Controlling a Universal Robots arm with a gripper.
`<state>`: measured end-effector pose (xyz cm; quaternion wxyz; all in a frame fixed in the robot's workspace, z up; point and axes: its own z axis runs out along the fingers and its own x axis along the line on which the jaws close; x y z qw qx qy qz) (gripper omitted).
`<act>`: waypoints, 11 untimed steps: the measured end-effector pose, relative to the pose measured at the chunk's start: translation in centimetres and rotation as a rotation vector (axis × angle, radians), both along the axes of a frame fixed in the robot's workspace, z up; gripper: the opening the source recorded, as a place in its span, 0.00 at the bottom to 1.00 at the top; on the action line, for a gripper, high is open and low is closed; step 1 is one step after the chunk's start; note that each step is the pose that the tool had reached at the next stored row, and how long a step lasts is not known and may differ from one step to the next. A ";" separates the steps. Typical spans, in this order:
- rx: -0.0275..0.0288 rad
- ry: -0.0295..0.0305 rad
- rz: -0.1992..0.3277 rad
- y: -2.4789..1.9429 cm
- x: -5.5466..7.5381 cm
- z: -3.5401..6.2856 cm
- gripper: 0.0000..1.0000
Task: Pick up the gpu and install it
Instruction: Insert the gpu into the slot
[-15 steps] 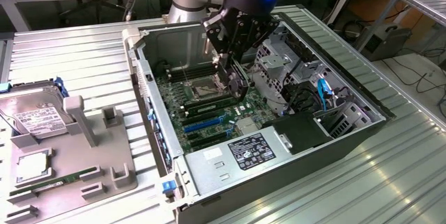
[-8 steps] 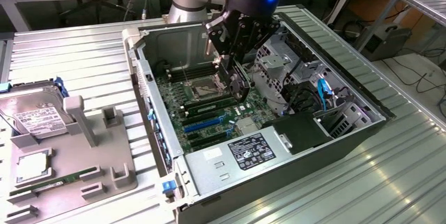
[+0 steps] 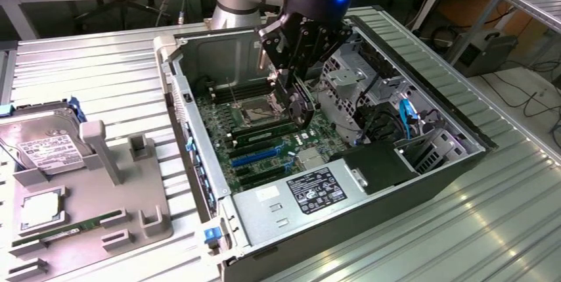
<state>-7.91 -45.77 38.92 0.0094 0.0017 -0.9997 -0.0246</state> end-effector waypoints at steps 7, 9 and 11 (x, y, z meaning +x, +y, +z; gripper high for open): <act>0.0001 -0.0009 0.062 0.00 0.0 -0.02 0.26; 0.0000 -0.0008 0.107 0.00 0.0 -0.06 0.26; 0.0000 -0.0008 0.147 0.00 0.0 -0.10 0.26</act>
